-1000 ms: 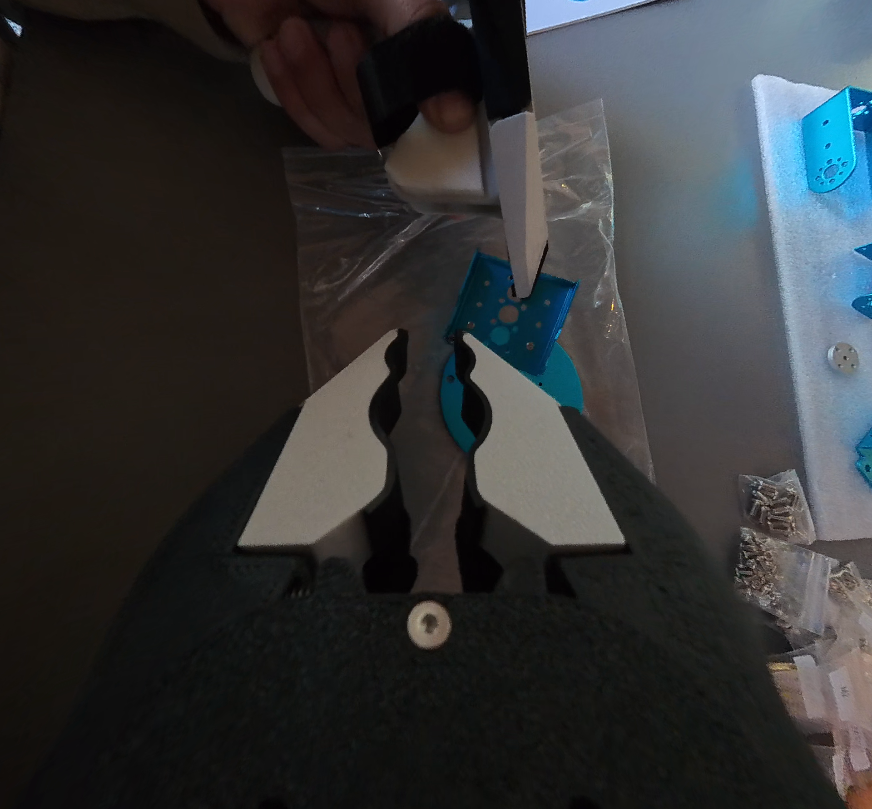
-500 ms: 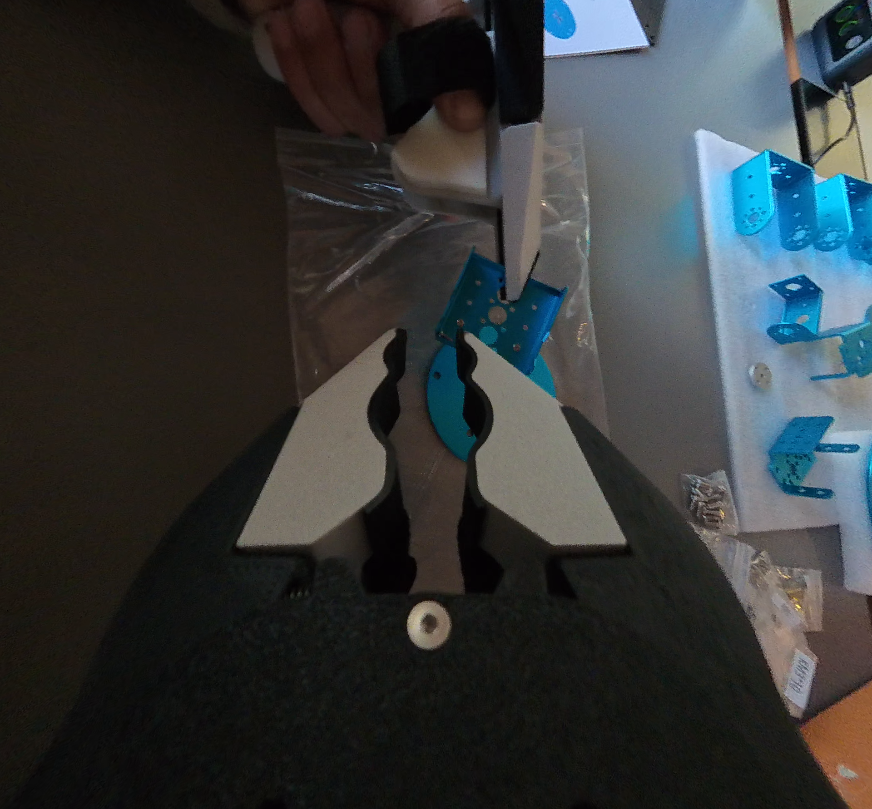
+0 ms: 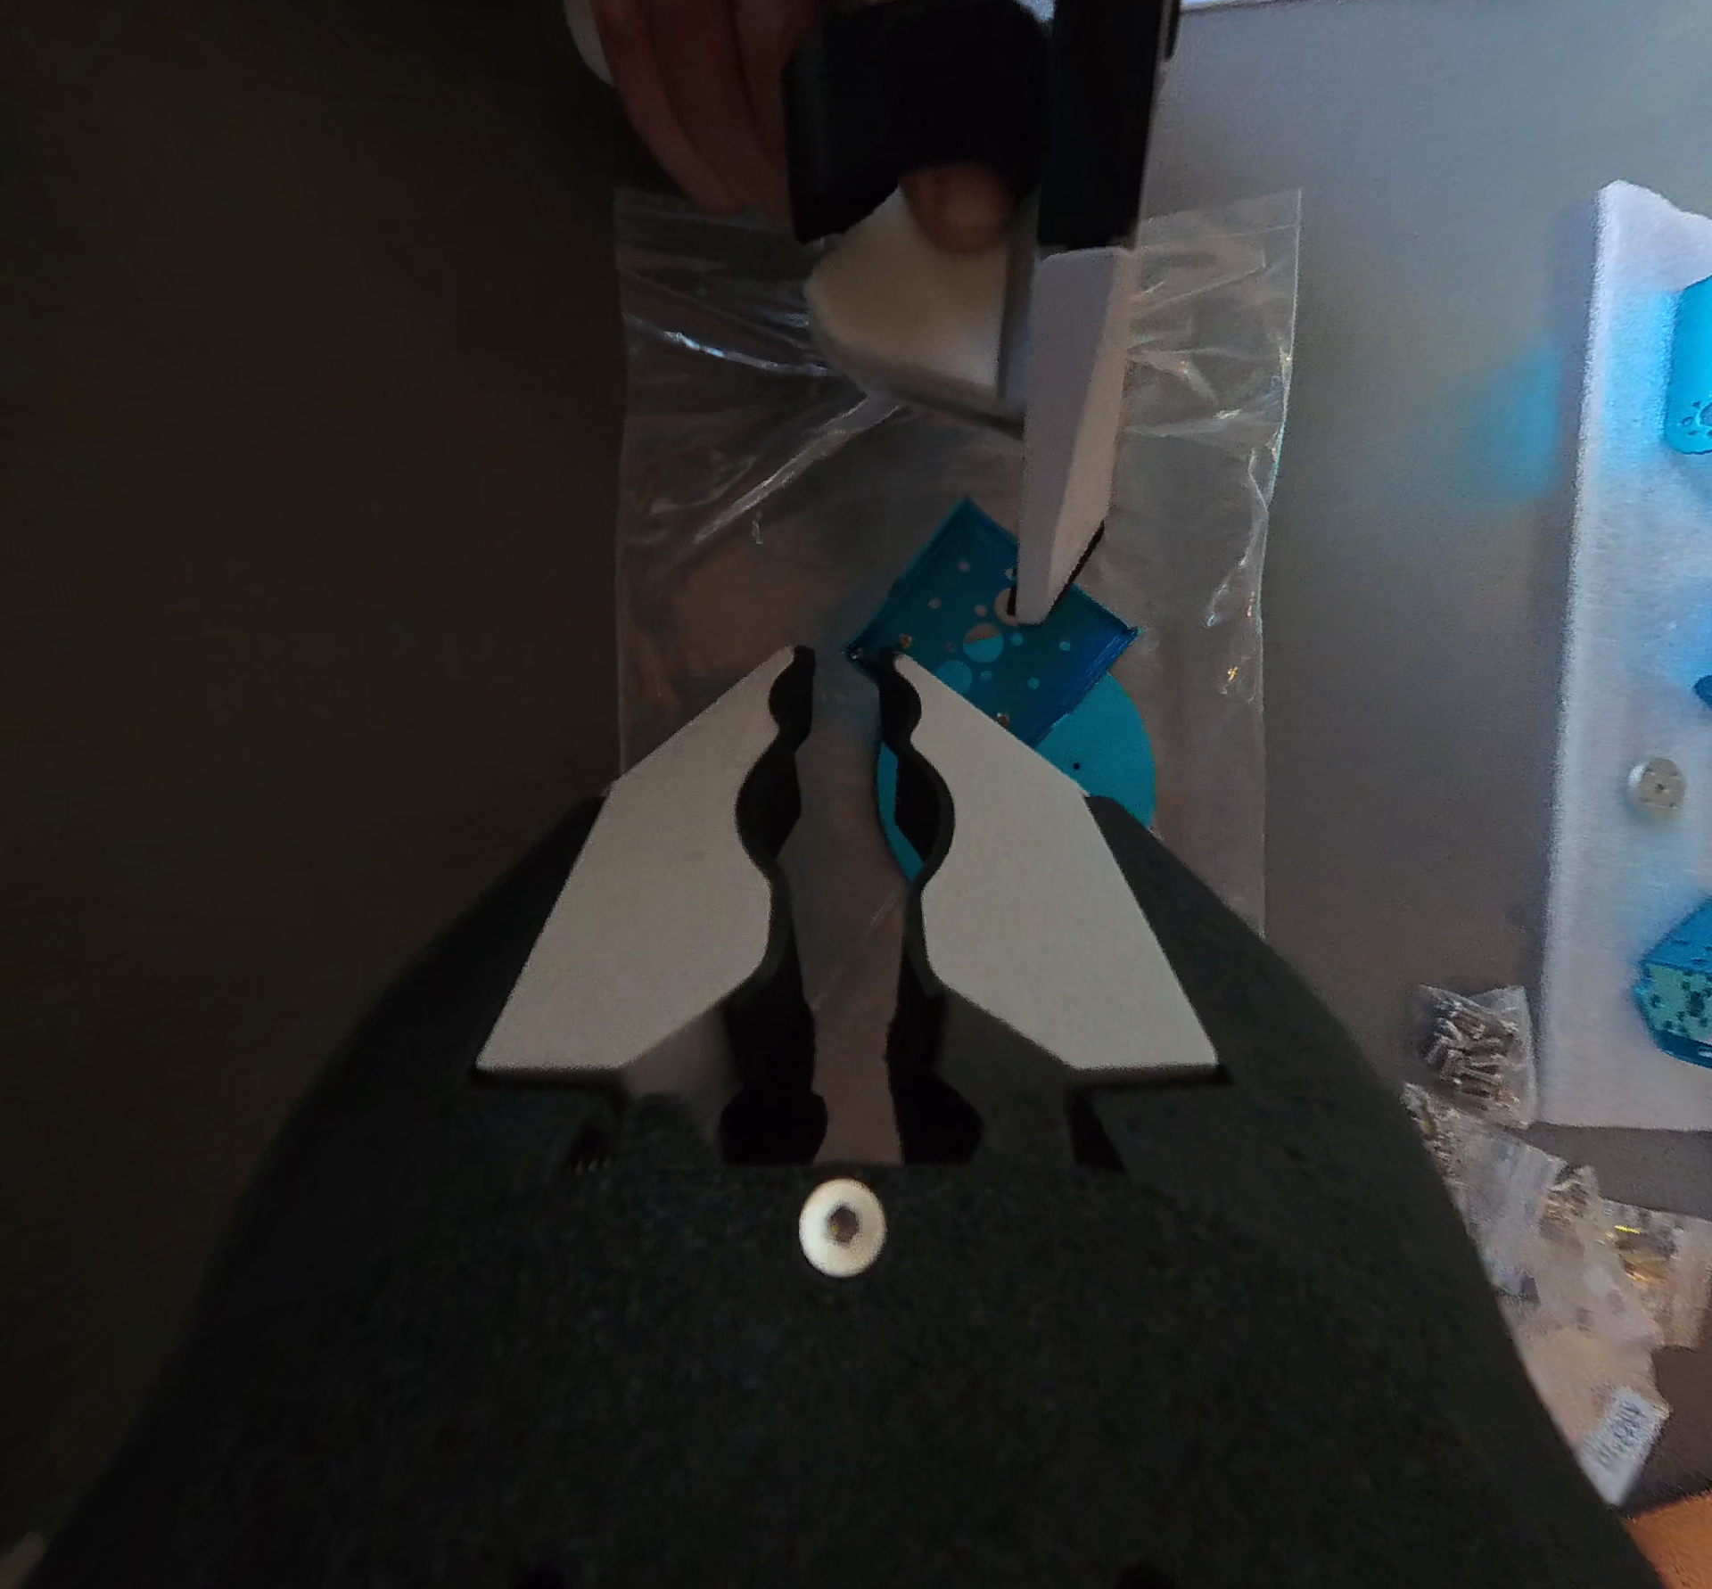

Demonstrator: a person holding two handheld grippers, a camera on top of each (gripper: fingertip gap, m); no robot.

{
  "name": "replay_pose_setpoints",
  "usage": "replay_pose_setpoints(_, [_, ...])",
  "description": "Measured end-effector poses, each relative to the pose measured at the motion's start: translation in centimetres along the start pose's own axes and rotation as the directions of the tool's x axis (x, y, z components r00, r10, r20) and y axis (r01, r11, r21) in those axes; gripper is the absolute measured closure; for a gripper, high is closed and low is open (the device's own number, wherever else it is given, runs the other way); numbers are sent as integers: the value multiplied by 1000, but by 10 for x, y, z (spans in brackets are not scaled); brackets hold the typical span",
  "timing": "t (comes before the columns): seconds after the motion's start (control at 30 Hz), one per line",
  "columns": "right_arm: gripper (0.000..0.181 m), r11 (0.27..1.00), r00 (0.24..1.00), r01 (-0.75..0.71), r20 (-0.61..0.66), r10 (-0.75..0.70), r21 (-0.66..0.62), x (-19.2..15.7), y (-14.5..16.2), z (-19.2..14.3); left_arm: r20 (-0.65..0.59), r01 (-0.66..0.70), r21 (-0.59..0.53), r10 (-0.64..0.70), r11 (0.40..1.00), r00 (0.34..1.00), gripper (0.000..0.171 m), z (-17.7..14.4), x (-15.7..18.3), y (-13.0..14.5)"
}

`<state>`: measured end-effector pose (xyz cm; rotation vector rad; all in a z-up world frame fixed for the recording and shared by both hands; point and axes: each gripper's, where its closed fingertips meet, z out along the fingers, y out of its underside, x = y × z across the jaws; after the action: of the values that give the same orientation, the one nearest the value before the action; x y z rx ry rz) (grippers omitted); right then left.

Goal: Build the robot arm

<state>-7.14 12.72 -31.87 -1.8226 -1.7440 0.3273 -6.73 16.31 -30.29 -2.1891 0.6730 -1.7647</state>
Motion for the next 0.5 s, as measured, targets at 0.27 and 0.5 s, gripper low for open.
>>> replay_pose_setpoints(0.27, [169,988,993,-118,-12,120,102,11,-5,-12,30,-29,14,28,999,999,171,-3,-4,-3])
replay_pose_setpoints(0.5, [170,996,994,-45,-94,53,78,8,0,-5,23,-18,14,18,1000,1000,170,-2,-3,-3])
